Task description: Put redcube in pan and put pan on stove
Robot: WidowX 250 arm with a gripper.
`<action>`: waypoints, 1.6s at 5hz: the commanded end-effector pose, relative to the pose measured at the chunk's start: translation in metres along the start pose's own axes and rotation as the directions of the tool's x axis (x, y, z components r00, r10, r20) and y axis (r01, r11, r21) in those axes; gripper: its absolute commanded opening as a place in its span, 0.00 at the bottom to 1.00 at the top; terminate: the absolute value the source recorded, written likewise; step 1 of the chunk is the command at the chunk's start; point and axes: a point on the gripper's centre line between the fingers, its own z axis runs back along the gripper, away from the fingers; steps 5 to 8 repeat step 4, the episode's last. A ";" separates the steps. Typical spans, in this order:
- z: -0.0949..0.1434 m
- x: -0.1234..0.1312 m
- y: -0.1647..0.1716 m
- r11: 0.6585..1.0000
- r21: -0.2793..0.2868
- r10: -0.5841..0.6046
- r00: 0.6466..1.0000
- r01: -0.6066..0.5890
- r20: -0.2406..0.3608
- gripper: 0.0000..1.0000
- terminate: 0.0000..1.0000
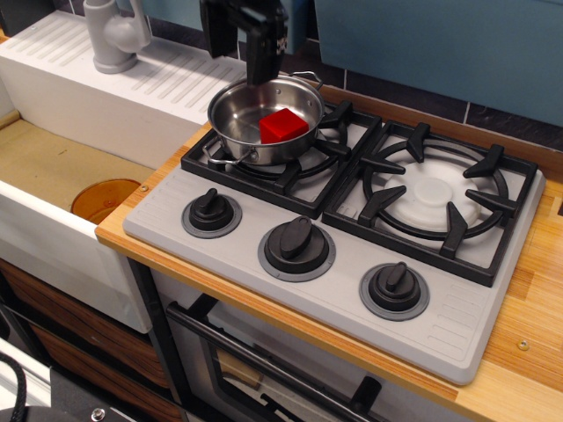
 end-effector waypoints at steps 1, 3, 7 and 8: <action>0.041 0.011 -0.016 1.000 0.026 0.016 0.997 -0.018 0.071 1.00 0.00; 0.039 0.016 -0.022 1.000 0.005 0.019 0.997 -0.020 0.069 1.00 0.00; 0.034 0.020 -0.020 1.000 0.018 0.000 0.999 -0.001 0.049 1.00 1.00; 0.034 0.020 -0.020 1.000 0.018 0.000 0.999 -0.001 0.049 1.00 1.00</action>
